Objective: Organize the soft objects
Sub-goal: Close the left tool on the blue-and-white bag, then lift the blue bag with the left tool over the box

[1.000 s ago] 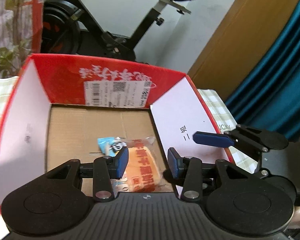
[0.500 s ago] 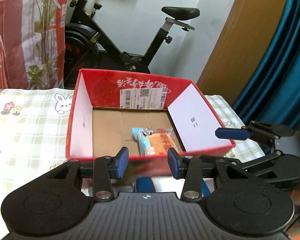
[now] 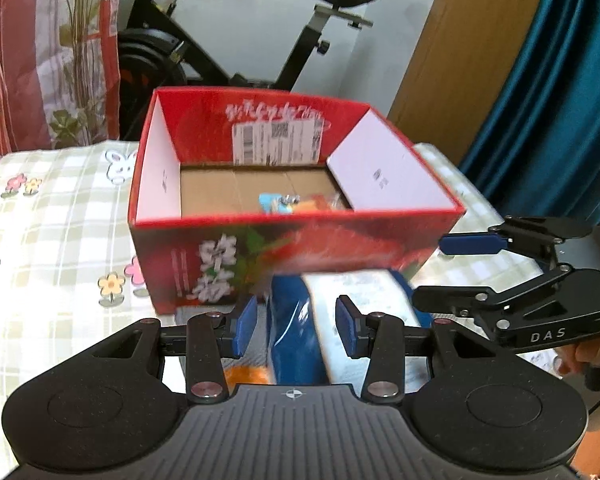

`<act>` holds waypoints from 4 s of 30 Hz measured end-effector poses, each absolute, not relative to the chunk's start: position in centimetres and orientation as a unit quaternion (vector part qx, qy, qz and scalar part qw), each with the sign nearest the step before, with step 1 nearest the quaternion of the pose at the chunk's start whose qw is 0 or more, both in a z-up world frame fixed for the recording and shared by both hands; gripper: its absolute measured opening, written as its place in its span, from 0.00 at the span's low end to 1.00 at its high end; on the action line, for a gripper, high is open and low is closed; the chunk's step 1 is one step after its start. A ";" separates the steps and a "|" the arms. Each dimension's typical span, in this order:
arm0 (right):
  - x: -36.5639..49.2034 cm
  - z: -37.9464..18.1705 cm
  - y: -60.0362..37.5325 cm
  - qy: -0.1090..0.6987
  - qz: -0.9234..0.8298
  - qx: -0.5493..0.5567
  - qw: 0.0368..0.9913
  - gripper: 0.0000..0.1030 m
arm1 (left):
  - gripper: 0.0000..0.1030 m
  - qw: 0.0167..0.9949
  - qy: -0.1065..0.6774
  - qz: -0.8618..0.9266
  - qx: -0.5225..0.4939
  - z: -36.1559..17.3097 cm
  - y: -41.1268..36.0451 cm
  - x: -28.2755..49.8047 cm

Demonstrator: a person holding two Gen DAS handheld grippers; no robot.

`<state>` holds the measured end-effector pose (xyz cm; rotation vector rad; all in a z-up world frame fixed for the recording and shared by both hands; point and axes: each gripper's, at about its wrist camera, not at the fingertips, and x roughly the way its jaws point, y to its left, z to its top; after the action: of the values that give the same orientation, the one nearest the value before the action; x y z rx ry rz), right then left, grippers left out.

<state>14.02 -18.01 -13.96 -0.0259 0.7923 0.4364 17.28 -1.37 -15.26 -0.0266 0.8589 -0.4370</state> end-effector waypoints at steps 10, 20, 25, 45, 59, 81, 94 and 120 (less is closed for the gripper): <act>13.7 -18.5 -17.8 0.437 0.206 0.006 0.875 0.67 | 0.44 0.869 0.451 -0.204 -0.006 -18.9 -1.6 18.1; 13.8 -19.6 -18.2 0.454 0.212 0.044 0.864 0.69 | 0.48 0.859 0.464 -0.217 -0.010 -20.1 -2.0 18.4; 13.7 -19.6 -18.1 0.457 0.221 0.046 0.861 0.69 | 0.48 0.855 0.464 -0.230 -0.013 -20.4 -2.4 18.2; 13.9 -20.0 -18.3 0.463 0.221 0.069 0.856 0.67 | 0.50 0.850 0.468 -0.237 -0.040 -21.2 -2.1 19.0; 13.6 -18.1 -18.4 0.439 0.211 0.060 0.871 0.51 | 0.39 0.854 0.449 -0.257 -0.058 -19.8 -2.1 18.6; 11.6 -10.4 -16.6 0.367 0.227 0.029 0.902 0.51 | 0.39 0.885 0.369 -0.270 -0.080 -13.4 -0.1 15.6; 13.2 -6.2 -16.0 0.330 0.238 0.009 0.913 0.51 | 0.39 0.900 0.330 -0.270 -0.097 -10.4 0.7 16.9; 29.1 -9.1 -15.9 0.336 0.254 -0.041 0.906 0.51 | 0.38 0.907 0.350 -0.217 -0.087 -12.0 0.6 29.0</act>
<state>29.13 -15.86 -9.08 -0.0855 0.6936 0.5237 28.95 0.58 -11.96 -0.1788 0.7232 -0.4480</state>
